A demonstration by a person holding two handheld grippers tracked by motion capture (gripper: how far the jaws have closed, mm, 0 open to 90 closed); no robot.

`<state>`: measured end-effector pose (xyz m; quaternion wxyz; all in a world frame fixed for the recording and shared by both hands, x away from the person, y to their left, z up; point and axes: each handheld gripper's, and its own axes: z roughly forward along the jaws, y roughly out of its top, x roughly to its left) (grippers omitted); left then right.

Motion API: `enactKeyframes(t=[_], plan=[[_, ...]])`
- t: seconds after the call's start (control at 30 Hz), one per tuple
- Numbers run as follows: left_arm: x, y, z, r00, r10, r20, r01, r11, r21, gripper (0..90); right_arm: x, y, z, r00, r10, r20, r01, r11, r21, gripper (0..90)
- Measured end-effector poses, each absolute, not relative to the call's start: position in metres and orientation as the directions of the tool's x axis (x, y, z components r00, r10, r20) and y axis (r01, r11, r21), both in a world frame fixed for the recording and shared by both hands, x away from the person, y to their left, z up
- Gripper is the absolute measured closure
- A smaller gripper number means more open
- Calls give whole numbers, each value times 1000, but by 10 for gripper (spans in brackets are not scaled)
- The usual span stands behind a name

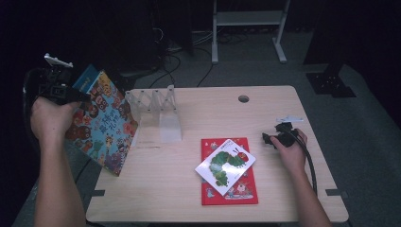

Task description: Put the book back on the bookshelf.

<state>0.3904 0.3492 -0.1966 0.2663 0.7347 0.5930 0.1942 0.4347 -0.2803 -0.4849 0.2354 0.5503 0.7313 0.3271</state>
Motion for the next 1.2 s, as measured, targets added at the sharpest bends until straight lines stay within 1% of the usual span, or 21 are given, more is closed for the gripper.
enactKeyframes(t=[0.17, 0.37, 0.67, 0.8, 1.2], plan=[[389, 340, -200, 265, 964, -18, 758, -197, 622, 900, 435, -281, -485, -283, 959, 16, 651, 180, 737, 148], [386, 321, -209, 333, 942, -28, 737, -242, 631, 900, 435, -281, -485, -283, 959, 16, 651, 180, 738, 148], [385, 288, -231, 448, 891, -65, 713, -313, 628, 899, 435, -281, -485, -284, 959, 15, 650, 181, 738, 148], [385, 277, -242, 480, 874, -71, 713, -342, 612, 899, 435, -281, -485, -284, 959, 15, 650, 181, 738, 148], [391, 249, -290, 527, 844, -98, 734, -394, 554, 892, 435, -281, -485, -286, 958, 14, 649, 183, 738, 148]])
